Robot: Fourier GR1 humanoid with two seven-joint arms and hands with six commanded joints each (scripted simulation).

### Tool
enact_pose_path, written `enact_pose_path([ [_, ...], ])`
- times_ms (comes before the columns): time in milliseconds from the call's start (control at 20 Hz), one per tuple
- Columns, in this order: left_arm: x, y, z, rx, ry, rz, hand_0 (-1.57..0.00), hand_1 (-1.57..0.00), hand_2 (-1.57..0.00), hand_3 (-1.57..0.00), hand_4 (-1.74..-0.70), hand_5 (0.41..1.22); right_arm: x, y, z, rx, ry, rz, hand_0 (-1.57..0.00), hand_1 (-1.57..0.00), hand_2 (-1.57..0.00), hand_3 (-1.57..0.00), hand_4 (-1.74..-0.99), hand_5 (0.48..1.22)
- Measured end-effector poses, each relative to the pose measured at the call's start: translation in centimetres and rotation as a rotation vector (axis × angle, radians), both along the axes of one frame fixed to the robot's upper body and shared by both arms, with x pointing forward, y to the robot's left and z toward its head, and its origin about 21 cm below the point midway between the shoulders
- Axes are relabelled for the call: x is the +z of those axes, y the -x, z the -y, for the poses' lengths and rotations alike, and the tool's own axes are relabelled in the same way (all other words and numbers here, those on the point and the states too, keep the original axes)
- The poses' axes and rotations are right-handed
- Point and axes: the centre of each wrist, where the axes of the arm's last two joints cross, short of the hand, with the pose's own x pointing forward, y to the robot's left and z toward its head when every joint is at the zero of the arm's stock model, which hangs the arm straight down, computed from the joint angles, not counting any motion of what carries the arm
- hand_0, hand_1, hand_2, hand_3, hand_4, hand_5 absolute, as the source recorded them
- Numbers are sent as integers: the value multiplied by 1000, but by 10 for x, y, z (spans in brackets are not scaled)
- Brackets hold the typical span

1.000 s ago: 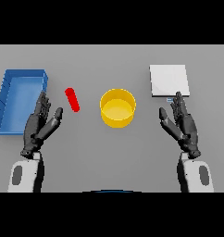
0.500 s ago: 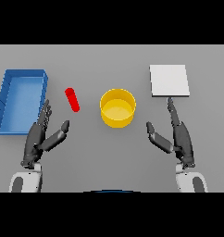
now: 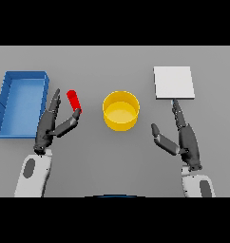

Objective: Pick up the red beaker and tilt it to pour out 1 green nut into yellow bowl. Pick up the yellow bowl and place it on the metallic measuring scale.

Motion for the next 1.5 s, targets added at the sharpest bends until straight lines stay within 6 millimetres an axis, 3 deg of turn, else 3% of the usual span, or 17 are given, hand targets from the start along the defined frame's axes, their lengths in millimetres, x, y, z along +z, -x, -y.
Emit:
enact_pose_path([
  [300, -11, -36, 4, 10, 6, -8, 1, 1, 1, 1, -1183, 631, -3, 1, 2, -3, 2, 9, 1, 1, 1, 1, -1245, 670],
  [600, -15, -58, 22, -15, -42, 31, 1, 1, 1, 1, -1252, 661, 3, 2, -2, 4, 4, 23, 1, 1, 1, 1, -1257, 686],
  [950, -22, -78, 29, -19, -64, 46, 1, -24, -41, 1, -1297, 715, 3, 3, 0, 1, -3, 19, 1, 1, 1, 1, -1259, 691],
  [1000, -22, -81, 29, -6, -55, 63, -93, -141, -150, -47, -1324, 741, 3, 2, -1, -2, 7, 16, 1, 1, 1, 1, -1255, 691],
  [1050, -23, -83, 30, 2, -44, 74, -322, -364, -358, -218, -1355, 770, 4, 4, 1, -8, 10, 35, 1, 1, 1, 1, -1252, 690],
  [1200, -28, -83, 40, 18, -29, 81, -932, -953, -950, -761, -1529, 990, 3, 2, -1, -13, 11, 23, 1, 1, 1, 1, -1241, 695],
  [1300, -31, -82, 41, -5, -26, 118, -1162, -1176, -1173, -997, -1601, 1073, 4, 6, -2, -9, 15, 29, 1, 1, 1, 1, -1233, 688],
  [1350, -31, -84, 42, -9, -9, 119, -1244, -1255, -1253, -1111, -1572, 1103, 3, 6, -1, -10, 9, 15, 1, 1, 1, 1, -1233, 686],
  [1500, -31, -84, 42, 11, 8, 122, -1403, -1409, -1408, -1336, -1654, 1127, 2, -1, 2, -14, 11, 9, 1, 1, 1, 1, -1207, 677],
])
